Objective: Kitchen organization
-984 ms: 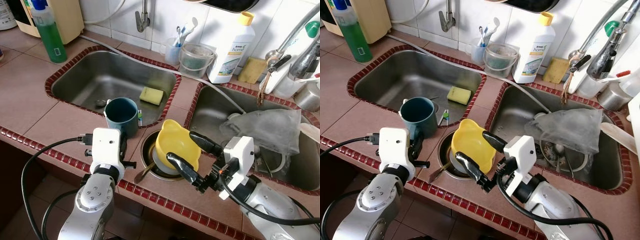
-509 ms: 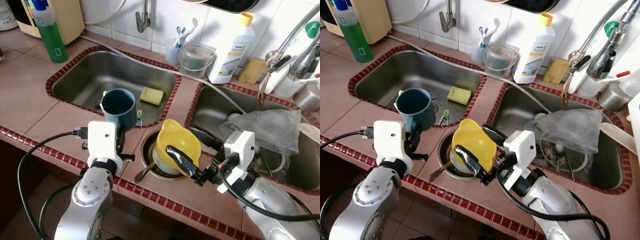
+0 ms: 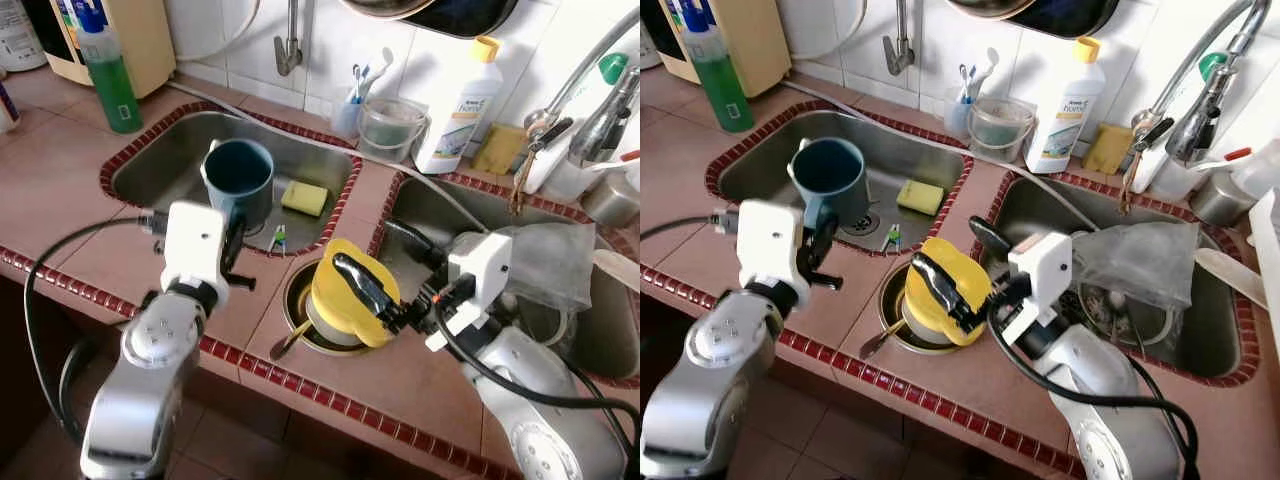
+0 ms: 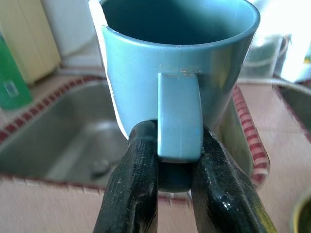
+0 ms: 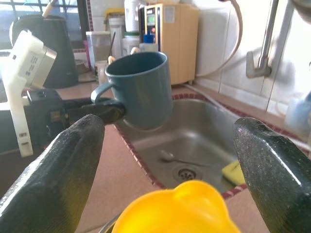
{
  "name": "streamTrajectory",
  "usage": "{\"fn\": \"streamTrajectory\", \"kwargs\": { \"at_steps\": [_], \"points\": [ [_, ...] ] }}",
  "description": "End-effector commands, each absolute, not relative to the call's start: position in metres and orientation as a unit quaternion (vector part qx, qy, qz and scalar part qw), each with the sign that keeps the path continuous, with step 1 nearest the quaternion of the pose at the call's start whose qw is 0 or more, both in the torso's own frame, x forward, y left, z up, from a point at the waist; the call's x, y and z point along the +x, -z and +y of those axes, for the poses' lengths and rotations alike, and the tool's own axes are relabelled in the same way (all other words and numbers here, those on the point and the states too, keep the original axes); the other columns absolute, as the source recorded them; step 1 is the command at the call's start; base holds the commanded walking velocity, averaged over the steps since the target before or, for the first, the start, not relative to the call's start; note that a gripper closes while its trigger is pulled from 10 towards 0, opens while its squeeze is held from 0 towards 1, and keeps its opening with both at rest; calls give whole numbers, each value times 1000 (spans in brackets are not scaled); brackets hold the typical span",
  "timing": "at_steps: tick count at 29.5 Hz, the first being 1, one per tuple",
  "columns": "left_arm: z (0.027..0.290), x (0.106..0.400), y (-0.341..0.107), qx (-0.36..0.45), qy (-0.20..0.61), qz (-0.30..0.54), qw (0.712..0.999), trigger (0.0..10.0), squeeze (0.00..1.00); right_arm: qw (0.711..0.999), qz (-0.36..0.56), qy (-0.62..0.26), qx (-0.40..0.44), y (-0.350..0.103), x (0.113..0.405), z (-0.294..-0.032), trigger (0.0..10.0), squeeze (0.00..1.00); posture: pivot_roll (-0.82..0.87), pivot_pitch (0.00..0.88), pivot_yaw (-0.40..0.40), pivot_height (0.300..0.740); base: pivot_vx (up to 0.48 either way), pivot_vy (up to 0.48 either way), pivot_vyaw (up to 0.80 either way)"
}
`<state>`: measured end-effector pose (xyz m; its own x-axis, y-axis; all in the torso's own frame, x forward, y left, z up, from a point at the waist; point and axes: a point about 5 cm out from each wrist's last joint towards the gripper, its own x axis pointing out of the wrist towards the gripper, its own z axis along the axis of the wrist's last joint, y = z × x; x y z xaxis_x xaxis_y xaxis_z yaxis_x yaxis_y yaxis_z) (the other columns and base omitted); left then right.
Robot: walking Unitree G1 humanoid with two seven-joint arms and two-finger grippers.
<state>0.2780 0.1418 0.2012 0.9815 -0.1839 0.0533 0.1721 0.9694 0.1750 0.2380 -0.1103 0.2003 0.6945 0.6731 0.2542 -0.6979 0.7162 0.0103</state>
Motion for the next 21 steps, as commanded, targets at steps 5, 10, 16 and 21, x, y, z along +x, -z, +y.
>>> {"fn": "streamTrajectory", "kwargs": {
  "at_steps": [5, 10, 16, 21],
  "points": [
    [141, 287, -208, 95, 122, -53, 987, 10000, 0, 920, -138, -363, 45, -208, 243, -115, 10000, 0, -9, 21, -68, 740, 0, 0, 0],
    [143, 294, -209, 100, 142, -60, 983, 10000, 0, 920, -150, -360, 48, -212, 246, -114, 10000, 0, -12, 13, -64, 740, 0, 0, 0],
    [152, 311, -208, 133, 159, -53, 977, 10000, 0, 918, -151, -362, 59, -214, 243, -111, 10000, 0, -22, 23, -55, 740, 0, 0, 0],
    [152, 322, -208, 134, 168, -52, 975, 10000, 0, 918, -150, -362, 61, -214, 240, -110, 10000, 0, -34, 32, -49, 740, 0, 0, 0]
  ]
}}
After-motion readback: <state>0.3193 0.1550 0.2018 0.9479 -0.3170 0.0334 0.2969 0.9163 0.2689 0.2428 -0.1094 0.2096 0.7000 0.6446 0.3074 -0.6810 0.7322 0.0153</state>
